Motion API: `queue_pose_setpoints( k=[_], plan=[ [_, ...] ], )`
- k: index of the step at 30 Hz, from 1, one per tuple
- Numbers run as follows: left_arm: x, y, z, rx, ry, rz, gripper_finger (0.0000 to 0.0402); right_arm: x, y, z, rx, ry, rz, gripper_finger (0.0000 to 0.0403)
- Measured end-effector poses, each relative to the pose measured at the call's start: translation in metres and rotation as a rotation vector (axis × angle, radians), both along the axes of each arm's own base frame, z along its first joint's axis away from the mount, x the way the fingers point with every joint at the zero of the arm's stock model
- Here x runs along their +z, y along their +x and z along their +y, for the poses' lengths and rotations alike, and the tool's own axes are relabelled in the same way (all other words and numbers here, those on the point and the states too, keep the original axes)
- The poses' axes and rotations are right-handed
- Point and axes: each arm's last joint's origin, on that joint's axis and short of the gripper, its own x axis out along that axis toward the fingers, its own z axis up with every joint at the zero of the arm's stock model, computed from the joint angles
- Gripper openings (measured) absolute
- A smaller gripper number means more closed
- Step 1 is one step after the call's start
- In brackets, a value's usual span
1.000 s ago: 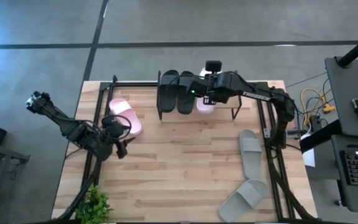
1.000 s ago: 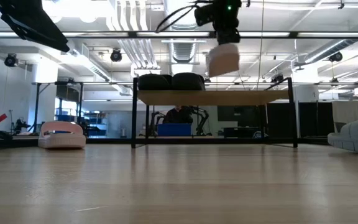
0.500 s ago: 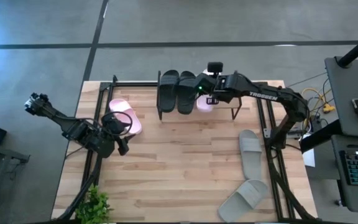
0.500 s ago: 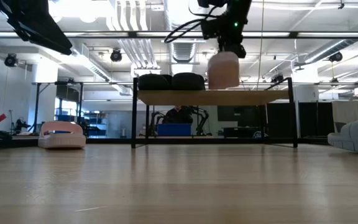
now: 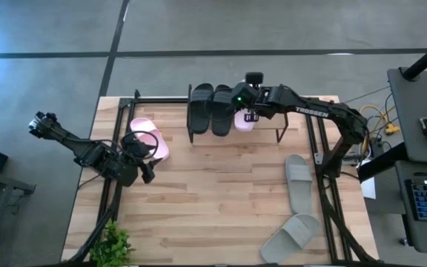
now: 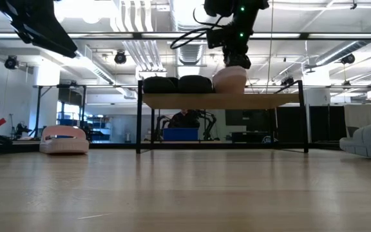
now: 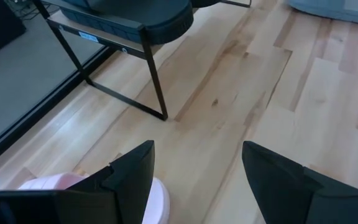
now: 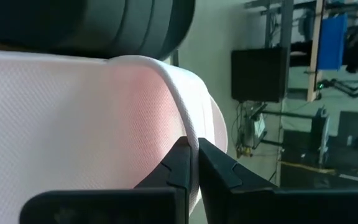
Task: Pick and place slides into the shelf
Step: Put the bottom pink slide on the shelf
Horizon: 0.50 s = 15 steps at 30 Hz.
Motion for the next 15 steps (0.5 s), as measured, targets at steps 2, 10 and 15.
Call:
queue_pose_setpoints(
  k=[2,10,15],
  plan=[
    [0.000,0.000,0.001,0.006,0.000,0.000,0.0228,-0.002,0.001,-0.001,0.012,0.004,0.018,0.0013],
    [-0.001,0.002,0.002,0.023,0.004,0.005,0.0228,-0.015,-0.003,-0.004,0.005,0.027,0.062,0.0013],
    [-0.001,0.002,0.003,0.030,0.003,0.004,0.0228,-0.018,-0.004,-0.005,-0.012,0.054,0.039,0.0023]
  ],
)
